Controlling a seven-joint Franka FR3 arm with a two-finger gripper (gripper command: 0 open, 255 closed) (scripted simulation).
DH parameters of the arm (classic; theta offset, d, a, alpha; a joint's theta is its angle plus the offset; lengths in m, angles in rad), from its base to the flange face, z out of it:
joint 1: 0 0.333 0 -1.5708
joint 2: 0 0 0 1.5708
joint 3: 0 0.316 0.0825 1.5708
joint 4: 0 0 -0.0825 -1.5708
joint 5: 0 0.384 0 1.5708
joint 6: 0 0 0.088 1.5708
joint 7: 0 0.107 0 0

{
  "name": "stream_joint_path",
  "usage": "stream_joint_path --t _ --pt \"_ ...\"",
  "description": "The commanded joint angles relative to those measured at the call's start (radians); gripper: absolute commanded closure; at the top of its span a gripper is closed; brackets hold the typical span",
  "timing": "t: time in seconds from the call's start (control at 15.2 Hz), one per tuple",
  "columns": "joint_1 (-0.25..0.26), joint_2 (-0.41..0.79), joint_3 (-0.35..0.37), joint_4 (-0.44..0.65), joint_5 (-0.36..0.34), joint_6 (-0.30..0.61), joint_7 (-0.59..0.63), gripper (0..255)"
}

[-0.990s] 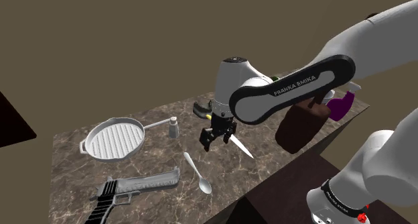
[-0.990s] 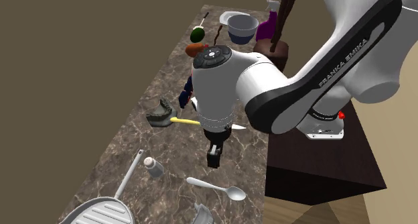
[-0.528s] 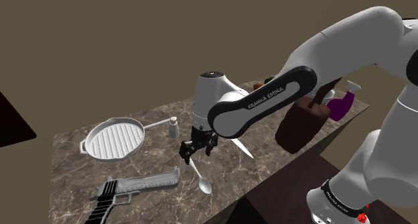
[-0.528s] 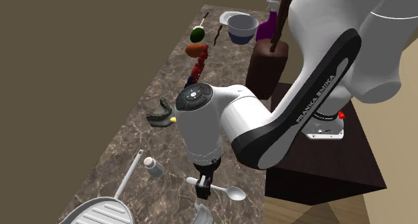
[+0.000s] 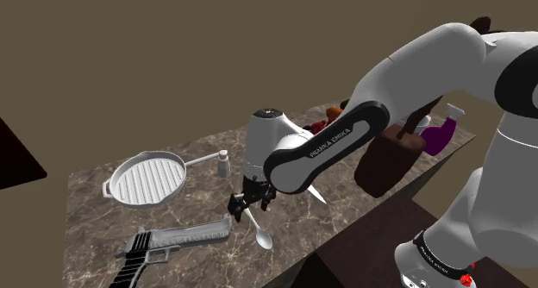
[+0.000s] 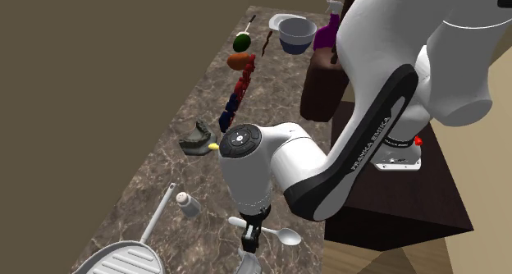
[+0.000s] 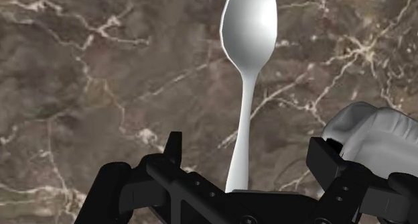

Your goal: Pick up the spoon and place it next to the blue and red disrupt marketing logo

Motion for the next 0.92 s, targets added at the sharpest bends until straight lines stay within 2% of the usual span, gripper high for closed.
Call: stream_joint_path --t 0.0,0.4,0.46,0.86 --pt "0.002 0.007 -0.001 -0.001 -0.003 0.009 0.002 0" --pt "0.002 0.007 -0.001 0.0 -0.003 0.008 0.002 0" --pt "0.002 0.007 -0.001 0.0 -0.003 0.008 0.002 255" --pt "0.002 0.009 -0.002 0.003 -0.004 0.006 0.002 255"
